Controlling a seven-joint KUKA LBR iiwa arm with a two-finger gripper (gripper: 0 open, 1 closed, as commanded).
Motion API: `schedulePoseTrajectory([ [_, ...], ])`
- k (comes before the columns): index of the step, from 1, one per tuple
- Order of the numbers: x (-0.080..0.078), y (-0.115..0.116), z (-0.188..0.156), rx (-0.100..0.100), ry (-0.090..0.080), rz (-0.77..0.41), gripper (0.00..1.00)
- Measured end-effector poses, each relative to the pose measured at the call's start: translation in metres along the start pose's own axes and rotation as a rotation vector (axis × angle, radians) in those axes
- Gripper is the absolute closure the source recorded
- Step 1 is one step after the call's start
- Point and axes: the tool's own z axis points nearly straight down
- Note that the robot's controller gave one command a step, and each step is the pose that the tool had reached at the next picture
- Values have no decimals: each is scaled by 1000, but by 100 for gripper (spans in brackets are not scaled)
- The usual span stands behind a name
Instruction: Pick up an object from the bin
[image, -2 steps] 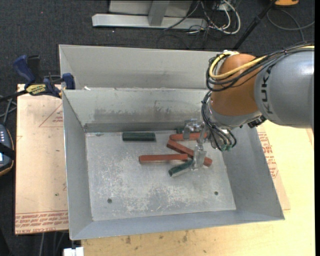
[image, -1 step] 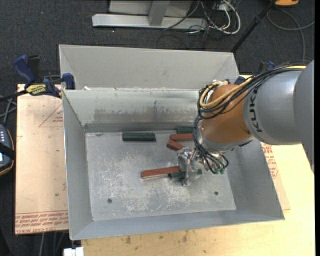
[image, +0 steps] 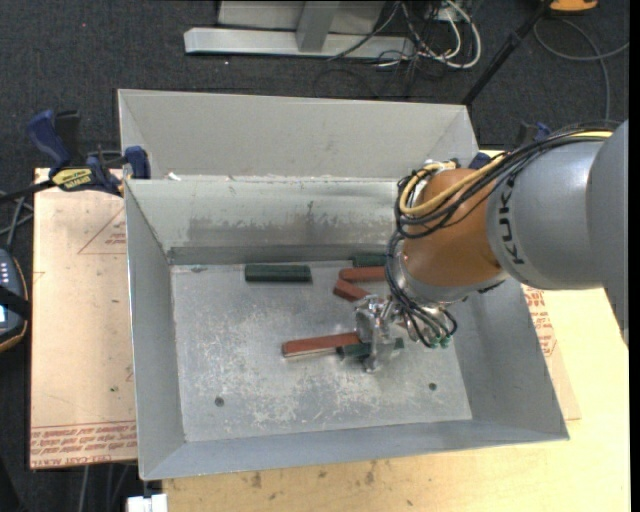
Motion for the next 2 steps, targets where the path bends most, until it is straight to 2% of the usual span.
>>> schedulePoseTrajectory([
  [1,25,3,-81,0,7,40,0],
  [2,32,5,-126,2,-6,58,0],
])
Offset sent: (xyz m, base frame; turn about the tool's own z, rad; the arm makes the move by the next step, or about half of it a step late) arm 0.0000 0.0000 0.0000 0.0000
